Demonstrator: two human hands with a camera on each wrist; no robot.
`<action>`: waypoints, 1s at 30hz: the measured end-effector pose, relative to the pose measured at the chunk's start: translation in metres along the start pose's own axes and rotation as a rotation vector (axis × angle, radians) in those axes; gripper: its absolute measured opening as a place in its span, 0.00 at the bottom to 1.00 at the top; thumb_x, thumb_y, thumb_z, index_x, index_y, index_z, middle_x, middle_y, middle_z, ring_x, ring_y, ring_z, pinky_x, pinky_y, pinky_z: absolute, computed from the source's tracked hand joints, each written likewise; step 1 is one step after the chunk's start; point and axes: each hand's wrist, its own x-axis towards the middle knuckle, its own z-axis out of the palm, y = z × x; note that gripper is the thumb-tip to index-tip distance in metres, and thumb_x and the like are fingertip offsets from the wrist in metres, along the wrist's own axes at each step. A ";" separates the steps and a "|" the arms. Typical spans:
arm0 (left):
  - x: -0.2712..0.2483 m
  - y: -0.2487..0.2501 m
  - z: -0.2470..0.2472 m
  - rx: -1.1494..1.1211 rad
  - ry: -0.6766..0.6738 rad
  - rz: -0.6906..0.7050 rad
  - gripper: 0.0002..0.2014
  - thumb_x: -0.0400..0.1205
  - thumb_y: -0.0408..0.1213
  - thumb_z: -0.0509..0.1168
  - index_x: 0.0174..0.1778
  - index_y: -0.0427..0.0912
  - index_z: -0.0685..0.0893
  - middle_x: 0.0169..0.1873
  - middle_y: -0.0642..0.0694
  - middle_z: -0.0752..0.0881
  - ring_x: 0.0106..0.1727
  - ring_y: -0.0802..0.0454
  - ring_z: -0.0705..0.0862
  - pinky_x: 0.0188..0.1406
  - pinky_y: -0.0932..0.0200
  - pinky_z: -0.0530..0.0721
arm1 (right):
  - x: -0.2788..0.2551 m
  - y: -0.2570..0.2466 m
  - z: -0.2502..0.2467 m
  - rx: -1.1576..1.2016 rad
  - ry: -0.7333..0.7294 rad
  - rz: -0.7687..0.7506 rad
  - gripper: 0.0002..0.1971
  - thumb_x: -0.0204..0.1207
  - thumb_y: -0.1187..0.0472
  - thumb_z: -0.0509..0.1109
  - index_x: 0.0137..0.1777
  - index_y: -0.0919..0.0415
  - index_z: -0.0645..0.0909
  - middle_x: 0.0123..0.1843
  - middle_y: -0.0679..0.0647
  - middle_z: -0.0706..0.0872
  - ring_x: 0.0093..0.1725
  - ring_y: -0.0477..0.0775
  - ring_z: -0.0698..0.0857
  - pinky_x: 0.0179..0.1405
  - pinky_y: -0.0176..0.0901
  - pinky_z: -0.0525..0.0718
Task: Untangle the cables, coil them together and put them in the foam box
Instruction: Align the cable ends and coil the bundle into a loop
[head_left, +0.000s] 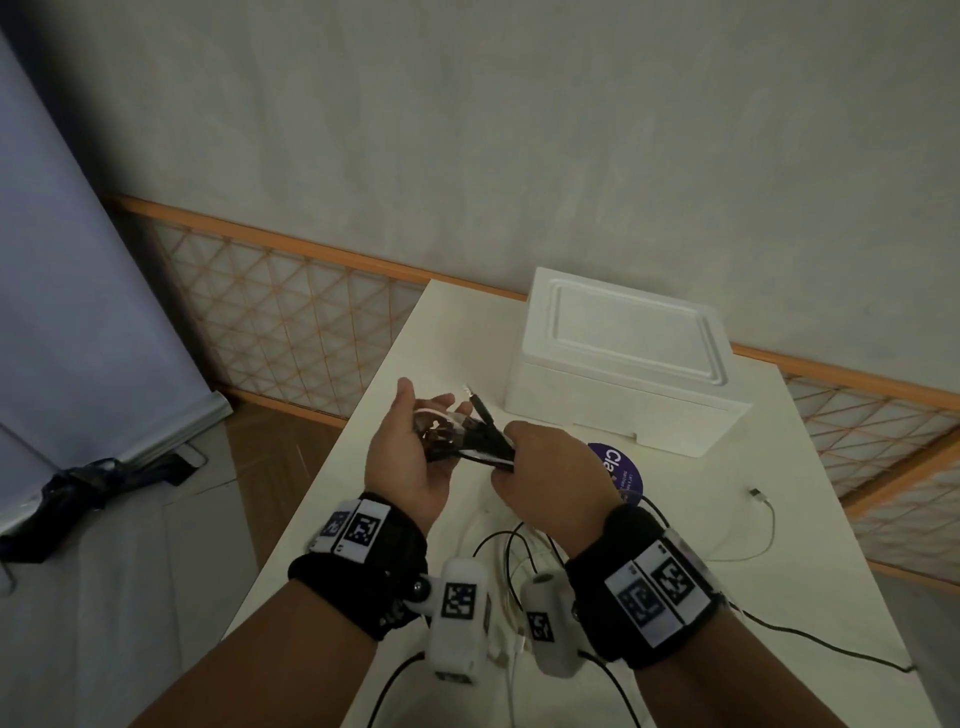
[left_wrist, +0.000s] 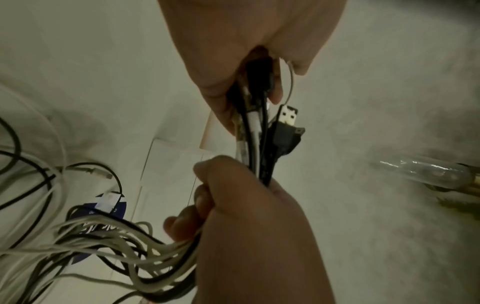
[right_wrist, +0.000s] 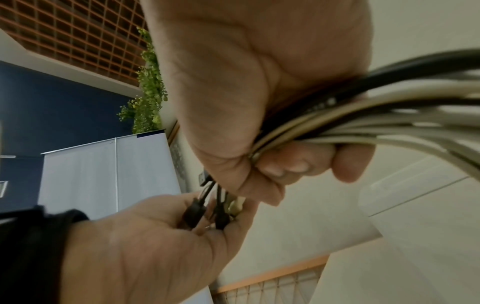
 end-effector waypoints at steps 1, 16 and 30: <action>0.000 0.000 0.001 0.027 0.005 0.016 0.19 0.84 0.50 0.62 0.38 0.37 0.83 0.35 0.44 0.89 0.43 0.47 0.90 0.43 0.52 0.86 | 0.001 -0.002 0.000 -0.017 0.024 0.006 0.07 0.75 0.56 0.62 0.50 0.57 0.76 0.43 0.52 0.84 0.42 0.55 0.83 0.41 0.47 0.83; -0.009 0.000 0.009 0.181 -0.035 -0.060 0.25 0.86 0.53 0.55 0.32 0.41 0.84 0.28 0.42 0.87 0.29 0.48 0.87 0.41 0.52 0.83 | 0.005 -0.019 -0.004 -0.193 0.033 -0.080 0.11 0.75 0.64 0.62 0.56 0.58 0.69 0.44 0.54 0.80 0.33 0.55 0.78 0.31 0.47 0.81; -0.012 0.005 0.019 0.369 -0.020 0.046 0.09 0.87 0.40 0.58 0.46 0.42 0.82 0.45 0.44 0.86 0.41 0.49 0.87 0.34 0.56 0.83 | 0.005 -0.025 0.001 -0.110 0.037 -0.105 0.14 0.75 0.67 0.62 0.58 0.61 0.63 0.39 0.55 0.81 0.32 0.58 0.78 0.28 0.47 0.75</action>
